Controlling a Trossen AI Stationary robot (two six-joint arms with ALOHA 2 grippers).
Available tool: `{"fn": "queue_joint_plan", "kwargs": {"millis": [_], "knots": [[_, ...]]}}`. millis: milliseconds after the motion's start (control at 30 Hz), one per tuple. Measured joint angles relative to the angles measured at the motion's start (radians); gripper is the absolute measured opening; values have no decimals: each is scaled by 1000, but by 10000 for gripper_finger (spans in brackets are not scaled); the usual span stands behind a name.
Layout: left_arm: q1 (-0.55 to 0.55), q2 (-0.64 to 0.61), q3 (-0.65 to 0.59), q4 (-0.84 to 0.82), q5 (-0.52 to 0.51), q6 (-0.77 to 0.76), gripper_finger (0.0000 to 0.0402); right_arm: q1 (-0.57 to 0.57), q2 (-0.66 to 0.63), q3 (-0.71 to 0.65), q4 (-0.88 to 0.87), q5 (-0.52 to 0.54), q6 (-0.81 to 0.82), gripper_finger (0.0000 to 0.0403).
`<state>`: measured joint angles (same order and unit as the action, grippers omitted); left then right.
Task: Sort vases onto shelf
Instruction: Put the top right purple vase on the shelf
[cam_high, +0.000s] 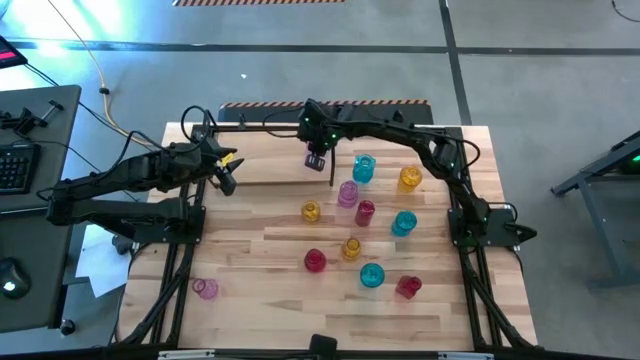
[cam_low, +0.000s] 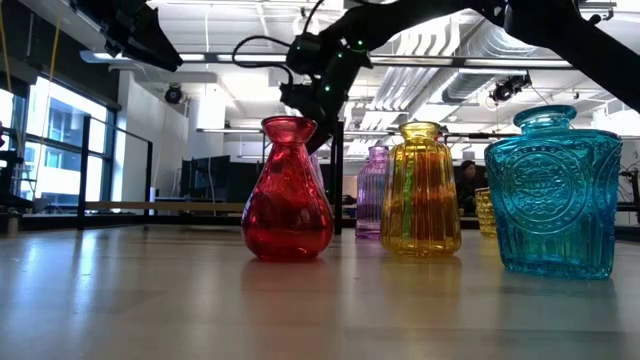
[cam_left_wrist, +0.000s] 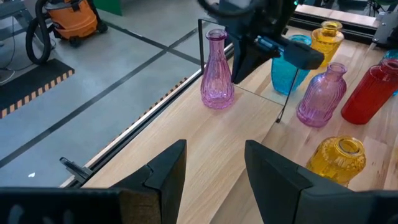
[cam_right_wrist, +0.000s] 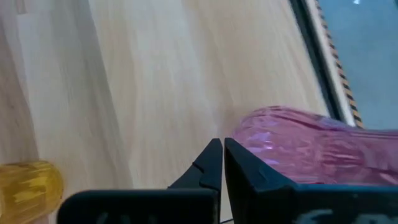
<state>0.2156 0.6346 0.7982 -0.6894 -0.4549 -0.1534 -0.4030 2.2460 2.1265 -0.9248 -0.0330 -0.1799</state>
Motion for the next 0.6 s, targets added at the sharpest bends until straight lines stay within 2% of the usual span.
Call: {"fn": "queue_joint_plan", "kwargs": {"millis": [600], "knots": [[0, 0, 0, -1, 0, -2, 157, -42, -2, -15, 39, 38, 23, 0]]}}
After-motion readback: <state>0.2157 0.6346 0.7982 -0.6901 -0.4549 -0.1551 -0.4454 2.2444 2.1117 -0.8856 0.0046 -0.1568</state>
